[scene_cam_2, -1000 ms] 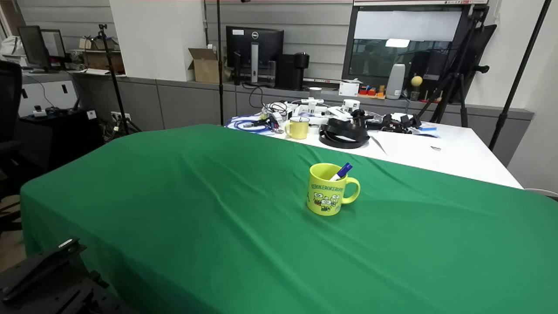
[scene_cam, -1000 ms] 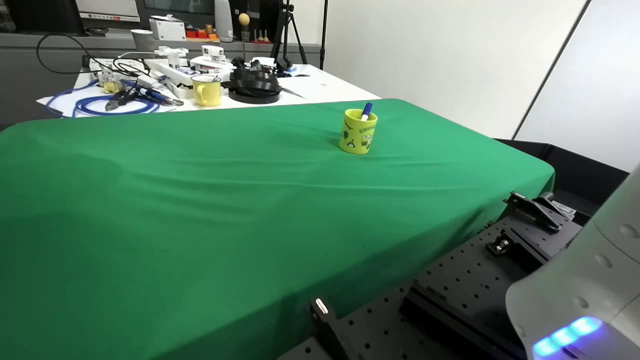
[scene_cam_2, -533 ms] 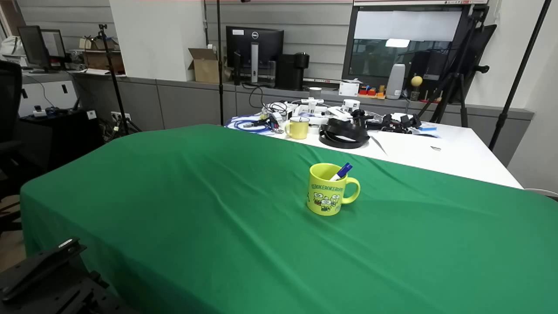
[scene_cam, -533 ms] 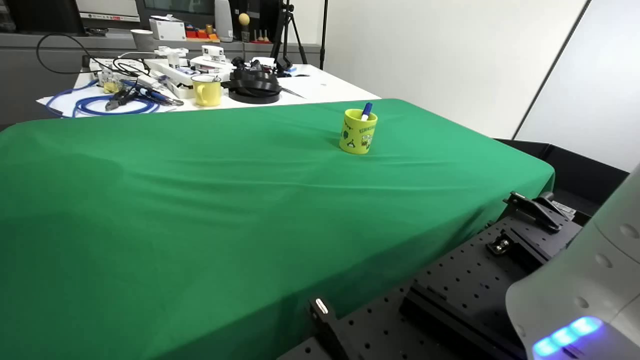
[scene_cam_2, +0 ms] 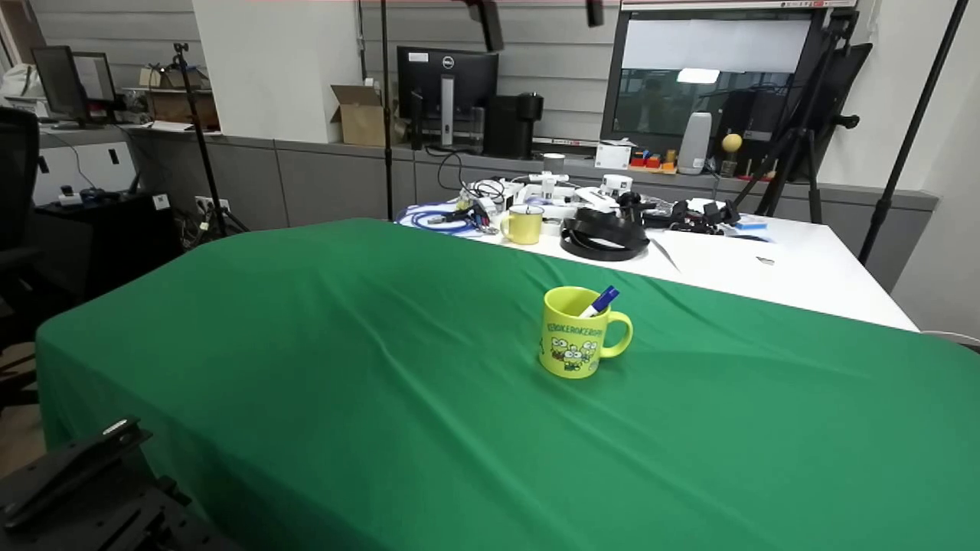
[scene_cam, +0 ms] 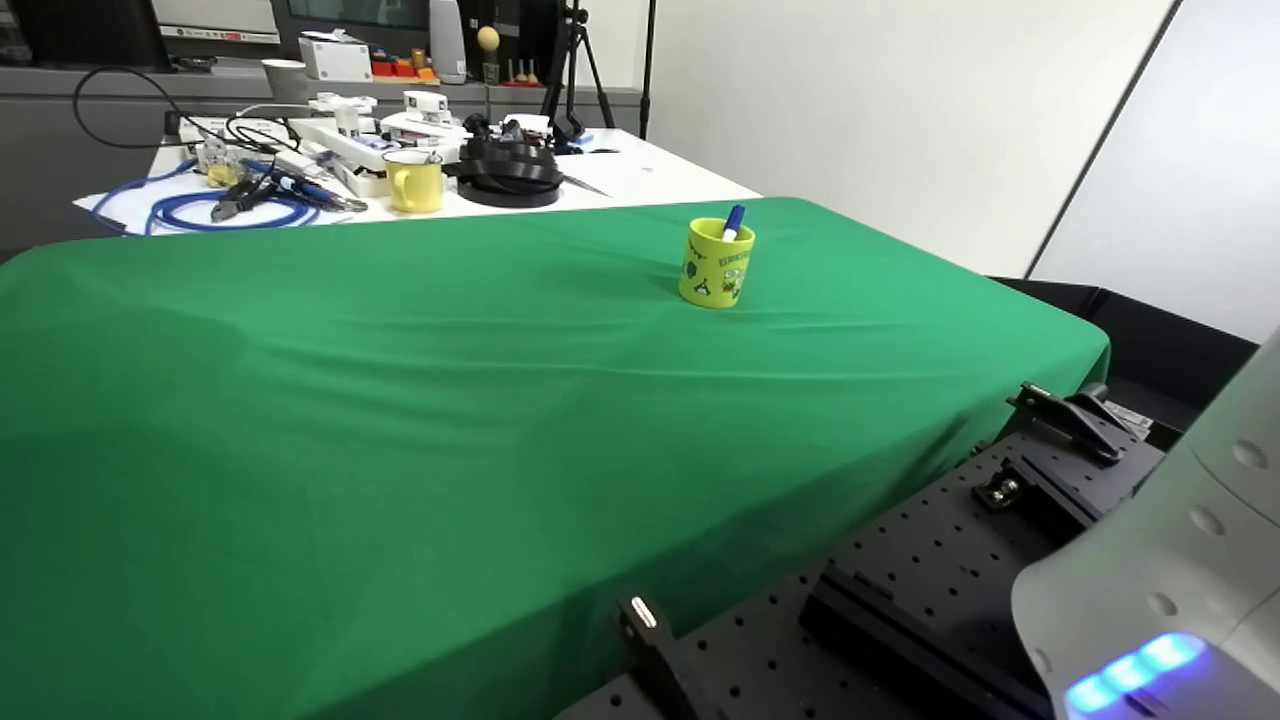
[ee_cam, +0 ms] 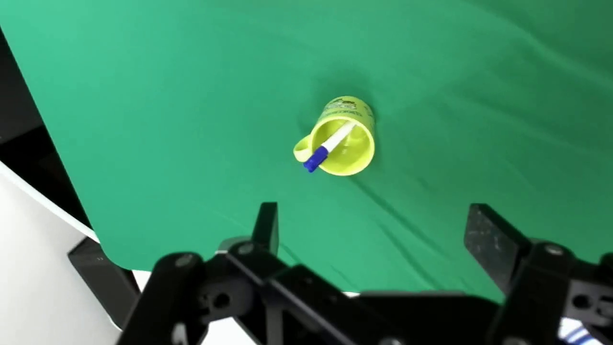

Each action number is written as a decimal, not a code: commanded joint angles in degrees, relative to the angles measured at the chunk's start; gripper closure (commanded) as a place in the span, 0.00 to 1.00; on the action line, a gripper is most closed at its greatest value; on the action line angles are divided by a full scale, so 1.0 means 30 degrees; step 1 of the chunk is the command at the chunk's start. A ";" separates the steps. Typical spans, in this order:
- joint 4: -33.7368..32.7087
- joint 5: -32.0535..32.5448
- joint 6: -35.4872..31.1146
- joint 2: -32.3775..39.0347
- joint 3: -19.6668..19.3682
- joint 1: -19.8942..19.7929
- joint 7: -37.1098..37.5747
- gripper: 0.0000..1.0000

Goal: Pick up the marker in the yellow mug and place it on the table

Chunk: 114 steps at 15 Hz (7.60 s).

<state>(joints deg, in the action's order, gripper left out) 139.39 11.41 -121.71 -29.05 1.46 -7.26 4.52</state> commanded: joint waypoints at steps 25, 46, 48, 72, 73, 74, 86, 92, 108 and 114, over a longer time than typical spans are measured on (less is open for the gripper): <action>-0.8384 -0.8430 -0.0859 1.5503 -0.4210 -0.1523 1.0802 0.00; -1.3114 -1.1523 0.3636 1.9831 -0.4566 -0.2333 1.3143 0.00; -1.3644 -1.1913 0.3753 2.0352 -0.4512 -0.2489 1.3089 0.00; -1.4872 -1.2795 0.4431 2.2005 -0.4073 -0.2181 1.3793 0.33; -1.4876 -1.2785 0.4448 2.2009 -0.4068 -0.2166 1.3797 0.40; -1.4866 -1.2750 0.4413 2.2008 -0.4072 -0.2131 1.3805 0.49; -1.5947 -1.2797 0.6637 2.2220 -0.3926 -0.2156 1.4323 0.94; -1.6728 -1.2687 0.7162 2.1895 -0.3896 -0.1986 1.4544 0.94; -1.9998 -1.2583 0.8835 2.1440 -0.3864 -0.2494 1.4369 0.94; -2.0253 -1.4491 0.8574 2.1953 -0.3113 -0.2818 1.3621 0.94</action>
<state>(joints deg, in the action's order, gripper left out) 80.51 -28.66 -96.79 35.26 -9.66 -14.37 45.59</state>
